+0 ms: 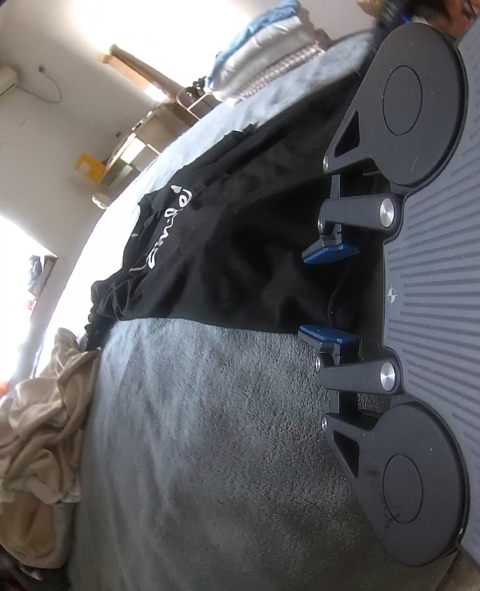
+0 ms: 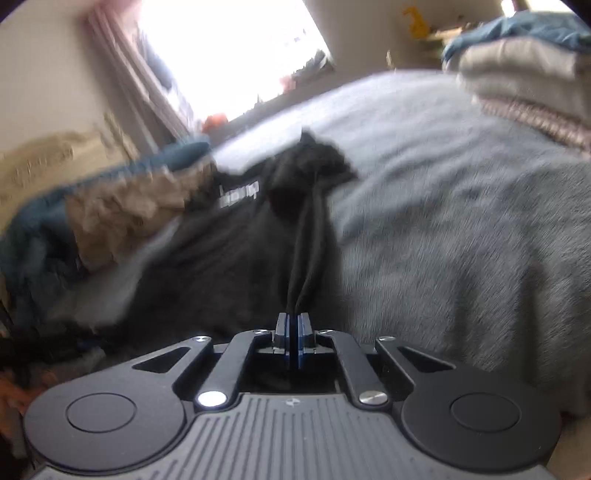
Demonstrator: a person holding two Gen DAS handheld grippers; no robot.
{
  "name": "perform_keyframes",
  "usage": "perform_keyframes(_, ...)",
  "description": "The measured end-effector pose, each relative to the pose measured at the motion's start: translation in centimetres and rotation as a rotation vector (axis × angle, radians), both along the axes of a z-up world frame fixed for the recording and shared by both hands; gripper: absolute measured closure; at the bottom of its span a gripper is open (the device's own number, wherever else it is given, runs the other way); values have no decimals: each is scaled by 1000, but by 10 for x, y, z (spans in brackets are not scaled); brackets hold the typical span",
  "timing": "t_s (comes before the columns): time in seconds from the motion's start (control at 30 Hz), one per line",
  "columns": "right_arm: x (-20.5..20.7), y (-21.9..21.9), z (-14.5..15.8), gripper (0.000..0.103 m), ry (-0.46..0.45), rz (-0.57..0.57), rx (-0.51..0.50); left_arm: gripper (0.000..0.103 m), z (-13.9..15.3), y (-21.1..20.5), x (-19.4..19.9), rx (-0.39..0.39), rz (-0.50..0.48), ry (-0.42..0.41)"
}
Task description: Fold clothes
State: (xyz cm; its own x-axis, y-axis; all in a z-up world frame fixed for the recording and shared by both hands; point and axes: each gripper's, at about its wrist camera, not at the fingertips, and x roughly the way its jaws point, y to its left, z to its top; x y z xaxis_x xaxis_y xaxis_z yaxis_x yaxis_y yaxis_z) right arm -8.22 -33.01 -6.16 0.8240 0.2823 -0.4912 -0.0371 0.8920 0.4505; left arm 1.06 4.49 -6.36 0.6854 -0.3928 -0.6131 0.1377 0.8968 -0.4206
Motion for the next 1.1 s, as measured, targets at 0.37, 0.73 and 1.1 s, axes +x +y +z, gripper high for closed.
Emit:
perform_keyframes(0.37,-14,-15,30,77,-114,-130,-186,65,0,8,-5,-63,13,-10)
perform_keyframes(0.73,18,200,20,62,-333,630,-563,65,6,54,-24,-222,96,-36)
perform_keyframes(1.1,81,266,-5,101,-146,684,-423,62,5,96,-38,-249,164,-72)
